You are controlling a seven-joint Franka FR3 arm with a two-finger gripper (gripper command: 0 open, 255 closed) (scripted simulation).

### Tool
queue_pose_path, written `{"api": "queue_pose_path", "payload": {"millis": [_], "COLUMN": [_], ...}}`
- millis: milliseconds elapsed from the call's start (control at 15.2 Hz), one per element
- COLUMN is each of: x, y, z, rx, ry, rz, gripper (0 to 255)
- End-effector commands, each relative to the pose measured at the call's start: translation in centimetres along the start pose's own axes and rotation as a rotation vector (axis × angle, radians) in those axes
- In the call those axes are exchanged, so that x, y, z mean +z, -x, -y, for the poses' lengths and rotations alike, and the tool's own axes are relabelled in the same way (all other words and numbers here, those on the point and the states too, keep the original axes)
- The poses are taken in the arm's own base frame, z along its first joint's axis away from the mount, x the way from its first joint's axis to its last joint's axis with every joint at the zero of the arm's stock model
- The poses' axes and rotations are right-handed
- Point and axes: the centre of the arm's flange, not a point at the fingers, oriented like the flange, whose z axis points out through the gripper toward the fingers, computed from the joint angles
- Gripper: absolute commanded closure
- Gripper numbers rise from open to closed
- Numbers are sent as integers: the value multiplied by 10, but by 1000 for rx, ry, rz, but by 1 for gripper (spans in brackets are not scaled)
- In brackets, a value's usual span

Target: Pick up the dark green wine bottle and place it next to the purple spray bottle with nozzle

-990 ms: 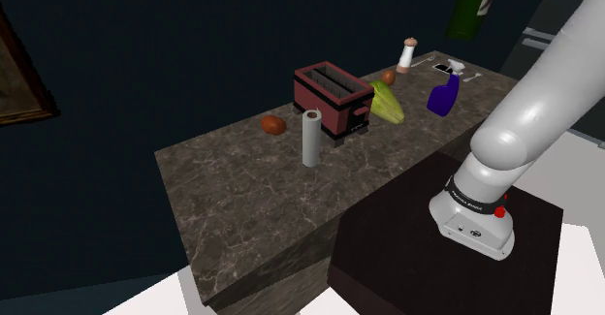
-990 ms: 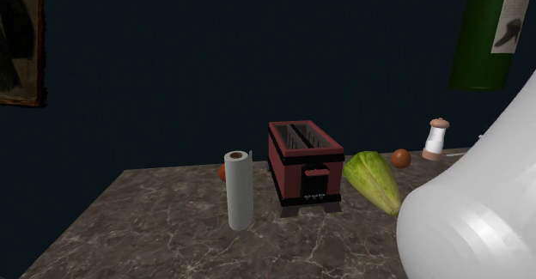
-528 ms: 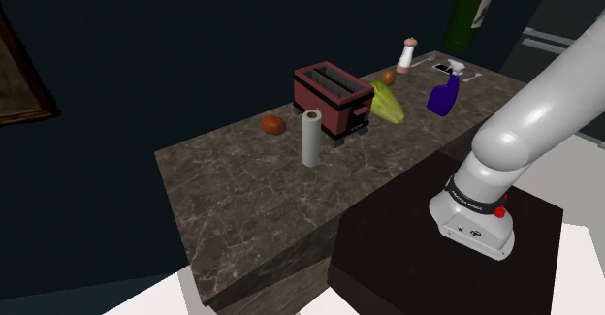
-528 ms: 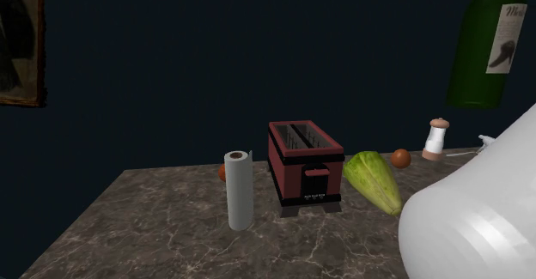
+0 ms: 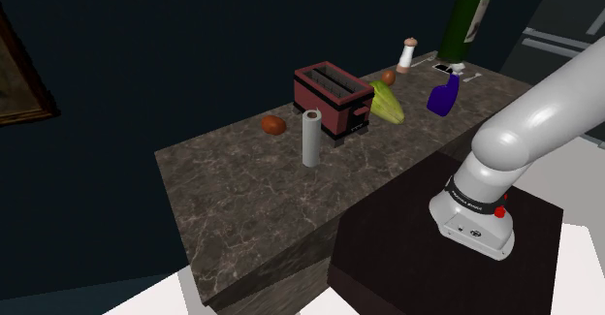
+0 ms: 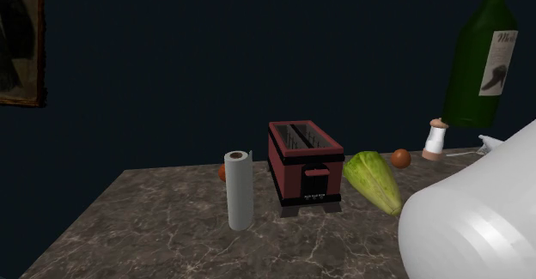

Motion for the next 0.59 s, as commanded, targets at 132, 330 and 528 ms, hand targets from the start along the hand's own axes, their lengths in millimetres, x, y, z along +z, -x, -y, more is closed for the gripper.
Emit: {"api": "queue_pose_path", "payload": {"millis": [132,330,528], "x": [21,37,53], "y": [3,4,6], "z": [-1,-1,-1], "rx": [0,0,0], "ry": [0,0,0], "rz": [-1,-1,-1], "gripper": [255,255,255]}}
